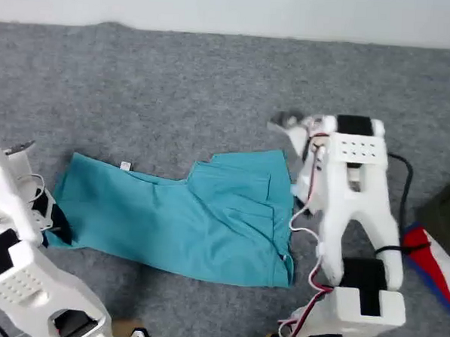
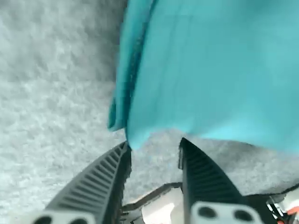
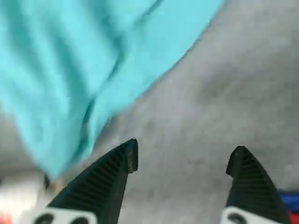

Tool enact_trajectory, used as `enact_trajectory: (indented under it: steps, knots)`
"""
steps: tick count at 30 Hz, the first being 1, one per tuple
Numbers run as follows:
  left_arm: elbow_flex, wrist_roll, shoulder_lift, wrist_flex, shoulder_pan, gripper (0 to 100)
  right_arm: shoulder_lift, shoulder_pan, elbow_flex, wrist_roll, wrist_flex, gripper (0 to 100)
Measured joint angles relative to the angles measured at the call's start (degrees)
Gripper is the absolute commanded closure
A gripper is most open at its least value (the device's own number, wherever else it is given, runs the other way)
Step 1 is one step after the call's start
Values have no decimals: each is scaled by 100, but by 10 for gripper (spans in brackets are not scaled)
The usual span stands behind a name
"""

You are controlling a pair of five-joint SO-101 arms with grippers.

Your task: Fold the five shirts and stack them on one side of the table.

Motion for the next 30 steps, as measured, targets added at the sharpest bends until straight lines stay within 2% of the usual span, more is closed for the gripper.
enact_trajectory:
  steps: [4,9,14,22,30]
  knots:
    - [132,0,-35,0,26,833,9,-677,-158,-949,-1011,686]
    - [141,0,-35,0,-220,833,642,-1275,-202,-1407,-1591,686]
    - [141,0,-35,0,-633,834,1424,-1248,-343,-1714,-1635,692]
    - [141,0,-35,0,-844,834,1697,-1160,-976,-1749,-1635,892]
    - [176,0,-35,0,-853,834,2066,-1169,-1081,-1749,-1644,853]
